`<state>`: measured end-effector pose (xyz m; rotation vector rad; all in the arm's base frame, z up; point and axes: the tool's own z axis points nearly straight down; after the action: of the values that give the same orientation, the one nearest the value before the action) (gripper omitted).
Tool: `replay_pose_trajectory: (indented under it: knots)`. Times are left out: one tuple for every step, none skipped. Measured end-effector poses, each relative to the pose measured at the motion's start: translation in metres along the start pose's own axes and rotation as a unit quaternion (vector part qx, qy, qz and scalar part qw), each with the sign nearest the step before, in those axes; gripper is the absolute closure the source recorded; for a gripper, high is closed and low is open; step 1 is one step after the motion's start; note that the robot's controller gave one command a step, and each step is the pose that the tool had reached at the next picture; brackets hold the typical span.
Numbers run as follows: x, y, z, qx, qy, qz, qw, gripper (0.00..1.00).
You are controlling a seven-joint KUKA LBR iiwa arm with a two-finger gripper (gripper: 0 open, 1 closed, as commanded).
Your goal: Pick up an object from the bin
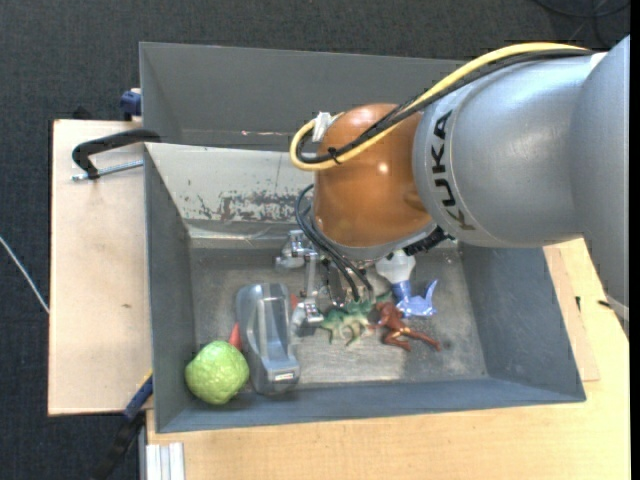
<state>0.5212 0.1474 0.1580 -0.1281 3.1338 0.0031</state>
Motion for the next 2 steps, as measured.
replay_pose_trajectory:
  knots:
    - [0.003, -0.034, 0.008, 0.0, 0.0032, -0.053, 0.9986, 0.0]
    - [-0.005, -0.1, 0.043, 0.001, 0.0026, -0.031, 0.9995, 0.0]
